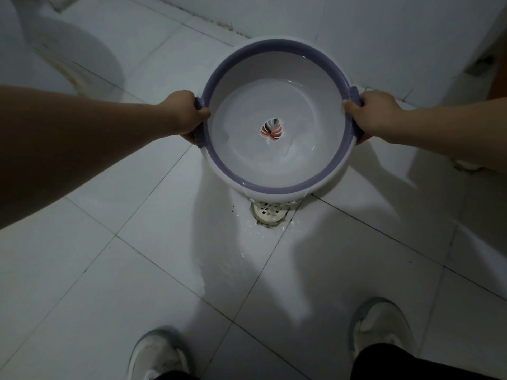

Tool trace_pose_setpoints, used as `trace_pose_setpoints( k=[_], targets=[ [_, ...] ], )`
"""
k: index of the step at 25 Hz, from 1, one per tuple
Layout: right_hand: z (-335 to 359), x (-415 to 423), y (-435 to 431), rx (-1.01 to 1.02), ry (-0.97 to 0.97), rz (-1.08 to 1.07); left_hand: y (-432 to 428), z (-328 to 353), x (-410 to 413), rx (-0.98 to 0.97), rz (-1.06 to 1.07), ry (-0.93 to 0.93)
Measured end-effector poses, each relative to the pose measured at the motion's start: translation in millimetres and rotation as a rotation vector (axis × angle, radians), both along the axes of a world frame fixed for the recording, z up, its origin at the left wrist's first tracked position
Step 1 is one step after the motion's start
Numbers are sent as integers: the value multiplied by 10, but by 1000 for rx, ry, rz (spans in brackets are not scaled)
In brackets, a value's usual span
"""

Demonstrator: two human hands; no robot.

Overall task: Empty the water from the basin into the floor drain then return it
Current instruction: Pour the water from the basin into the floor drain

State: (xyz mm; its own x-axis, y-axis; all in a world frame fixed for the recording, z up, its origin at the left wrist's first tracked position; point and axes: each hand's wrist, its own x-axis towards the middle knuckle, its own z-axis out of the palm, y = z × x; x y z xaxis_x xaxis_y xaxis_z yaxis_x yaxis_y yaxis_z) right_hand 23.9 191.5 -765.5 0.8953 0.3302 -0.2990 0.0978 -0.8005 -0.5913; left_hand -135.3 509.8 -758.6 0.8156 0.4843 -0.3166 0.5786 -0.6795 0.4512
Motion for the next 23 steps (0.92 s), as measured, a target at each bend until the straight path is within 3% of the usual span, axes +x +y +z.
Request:
trace_pose_setpoints(
  k=[6,19,23],
  targets=[
    [19,3,-5,0,-2,-11,-1,48,-4,-109,35,3],
    [85,-27,19,-31,-59,6,-13,87,2,-133,61,4],
    [106,-48,37,-1,-45,-6,-19,110,7,-57,49,8]
  ],
)
